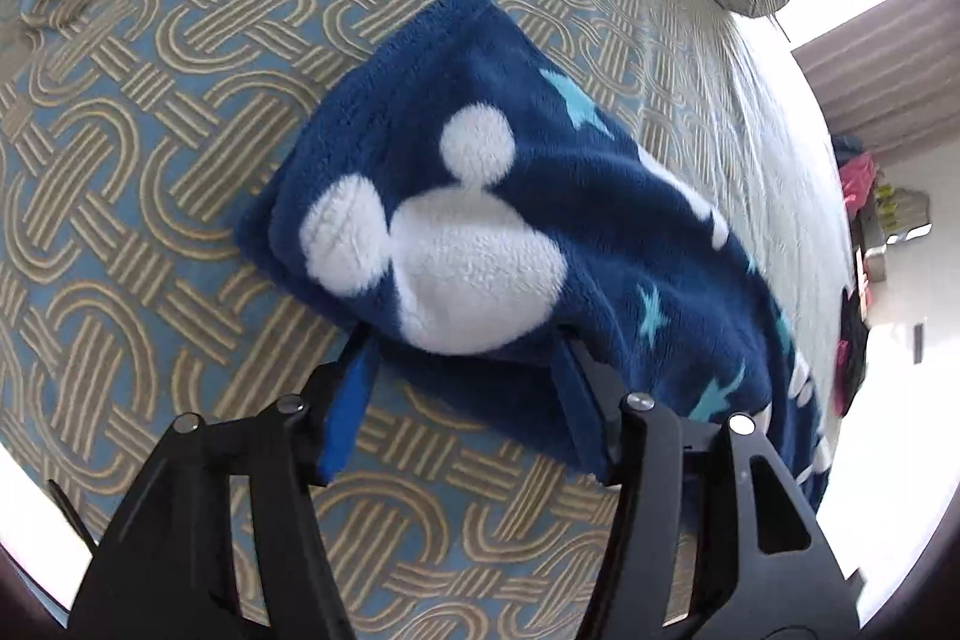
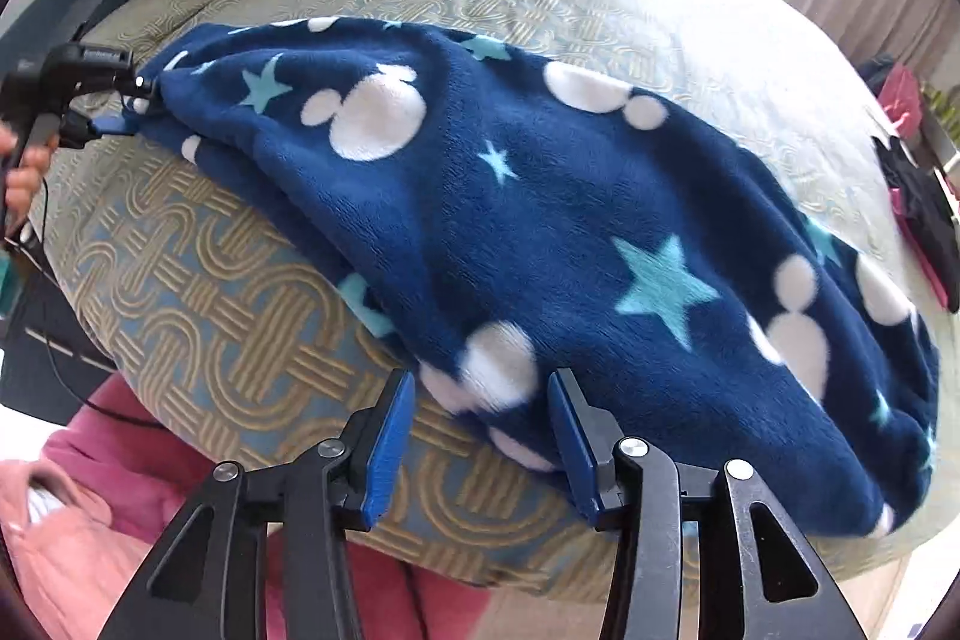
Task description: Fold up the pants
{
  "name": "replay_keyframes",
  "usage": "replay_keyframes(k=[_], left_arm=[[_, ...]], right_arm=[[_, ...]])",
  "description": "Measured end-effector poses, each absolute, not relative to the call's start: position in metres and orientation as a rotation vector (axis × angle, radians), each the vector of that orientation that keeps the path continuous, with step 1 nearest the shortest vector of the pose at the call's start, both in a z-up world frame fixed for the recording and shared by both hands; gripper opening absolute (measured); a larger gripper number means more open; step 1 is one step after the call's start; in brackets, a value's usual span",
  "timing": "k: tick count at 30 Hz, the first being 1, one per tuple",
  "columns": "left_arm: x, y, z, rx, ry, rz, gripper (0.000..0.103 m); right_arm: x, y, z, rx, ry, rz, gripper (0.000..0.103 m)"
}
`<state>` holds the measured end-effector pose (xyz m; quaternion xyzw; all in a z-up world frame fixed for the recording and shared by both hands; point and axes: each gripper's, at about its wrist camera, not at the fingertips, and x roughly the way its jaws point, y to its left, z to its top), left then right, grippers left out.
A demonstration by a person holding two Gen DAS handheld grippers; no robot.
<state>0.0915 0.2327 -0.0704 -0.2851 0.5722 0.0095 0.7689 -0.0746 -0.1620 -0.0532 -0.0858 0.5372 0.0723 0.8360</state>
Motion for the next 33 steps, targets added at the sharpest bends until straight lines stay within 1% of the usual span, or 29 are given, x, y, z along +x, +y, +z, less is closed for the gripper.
replay_keyframes(k=[2,3,4,5,8,10,13,17,21,24,27,31,32,33], left_arm=[[0.098,0.239,-0.074,-0.669,1.235,0.022,0.058],[0.102,0.241,-0.075,-0.681,1.23,0.019,0.053],[0.103,0.242,-0.074,-0.684,1.224,0.023,0.032],[0.106,0.249,-0.073,-0.691,1.217,0.032,0.016],[0.104,0.262,-0.067,-0.83,1.142,-0.013,0.014],[0.106,0.267,-0.06,-0.841,1.117,-0.008,0.013],[0.103,0.266,-0.045,-0.814,1.076,-0.003,0.011],[0.101,0.267,-0.02,-0.685,0.979,0.062,0.01],[0.106,0.278,-0.041,-0.696,1.054,0.086,0.01],[0.095,0.273,-0.046,-0.651,1.057,0.103,0.01],[0.087,0.272,-0.052,-0.639,1.071,0.111,0.01],[0.082,0.279,-0.059,-0.696,1.085,0.101,0.01],[0.083,0.28,-0.058,-0.7,1.088,0.098,0.01],[0.082,0.28,-0.057,-0.699,1.09,0.097,0.01]], right_arm=[[-0.081,-0.182,-0.054,-0.08,1.167,0.149,0.047],[-0.084,-0.192,-0.056,-0.017,1.187,0.14,0.047],[-0.088,-0.203,-0.057,0.047,1.204,0.122,0.047],[-0.09,-0.211,-0.059,0.084,1.212,0.103,0.047],[-0.096,-0.222,-0.059,0.114,1.206,0.063,0.047],[-0.095,-0.217,-0.059,0.082,1.207,0.062,0.047],[-0.094,-0.212,-0.067,0.016,1.228,0.028,0.047],[-0.097,-0.221,-0.07,0.09,1.21,-0.002,0.047],[-0.109,-0.239,-0.062,0.168,1.166,-0.071,0.047],[-0.121,-0.248,-0.056,0.147,1.158,-0.145,0.047],[-0.121,-0.251,-0.06,0.181,1.174,-0.14,0.047],[-0.099,-0.252,-0.075,0.212,1.168,-0.19,0.047],[-0.093,-0.254,-0.079,0.233,1.174,-0.204,0.046],[-0.088,-0.258,-0.081,0.275,1.172,-0.223,0.031]])
